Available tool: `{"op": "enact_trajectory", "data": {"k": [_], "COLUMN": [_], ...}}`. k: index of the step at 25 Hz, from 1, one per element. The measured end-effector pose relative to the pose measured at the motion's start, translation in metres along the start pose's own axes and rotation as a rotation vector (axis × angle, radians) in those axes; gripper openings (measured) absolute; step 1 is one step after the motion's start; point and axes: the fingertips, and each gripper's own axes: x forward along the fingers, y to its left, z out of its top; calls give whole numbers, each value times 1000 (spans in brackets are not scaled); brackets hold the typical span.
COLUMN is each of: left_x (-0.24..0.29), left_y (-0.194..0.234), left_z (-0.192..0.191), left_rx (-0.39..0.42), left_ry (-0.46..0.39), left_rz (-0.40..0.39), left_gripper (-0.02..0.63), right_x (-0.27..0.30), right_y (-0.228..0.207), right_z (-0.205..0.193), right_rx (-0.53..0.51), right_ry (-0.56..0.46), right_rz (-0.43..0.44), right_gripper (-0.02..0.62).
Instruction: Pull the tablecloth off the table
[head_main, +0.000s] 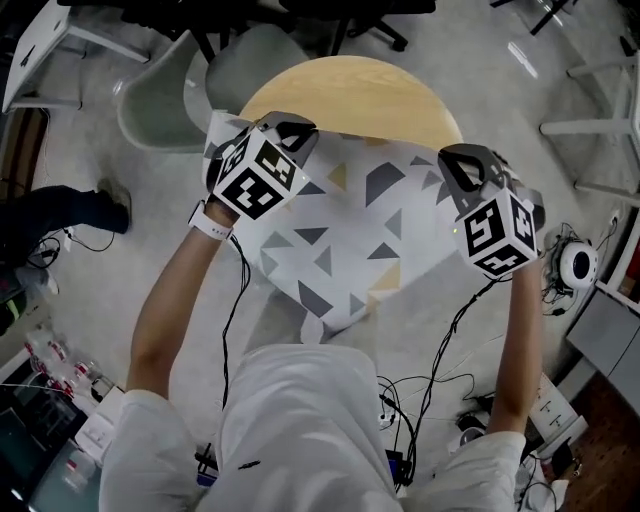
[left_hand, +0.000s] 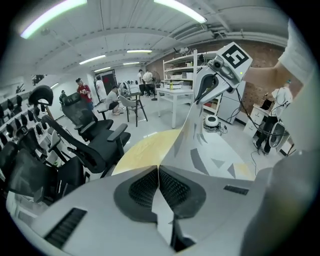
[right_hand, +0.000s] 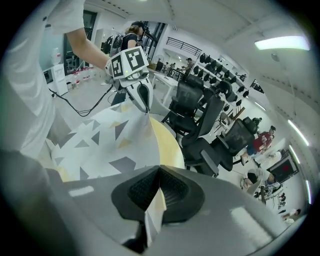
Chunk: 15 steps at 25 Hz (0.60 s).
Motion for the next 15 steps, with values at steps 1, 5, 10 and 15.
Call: {"op": "enact_trajectory", "data": {"k": [1,5,10,15], "left_x": [-11,-58,-113,-161], "left_y": [-5,-30,-53,-83], "left_z": [0,-3,-4,-12], "left_rx": [-3,10,19,-22], "left_ry": [-15,-45,-75,-121], "left_rz": [2,-11,-15,44], "left_gripper": [9,9,9,8], "right_x": [-9,-45,-91,-134], "right_y": [6,32,58,96], "right_z": [5,27,59,82], "right_rx": [4,30,69,114], "right_ry": [-1,-6,-16,-71], "right_rz": [-10,-48,-119,-134], "right_gripper": [11,11,11,11]}}
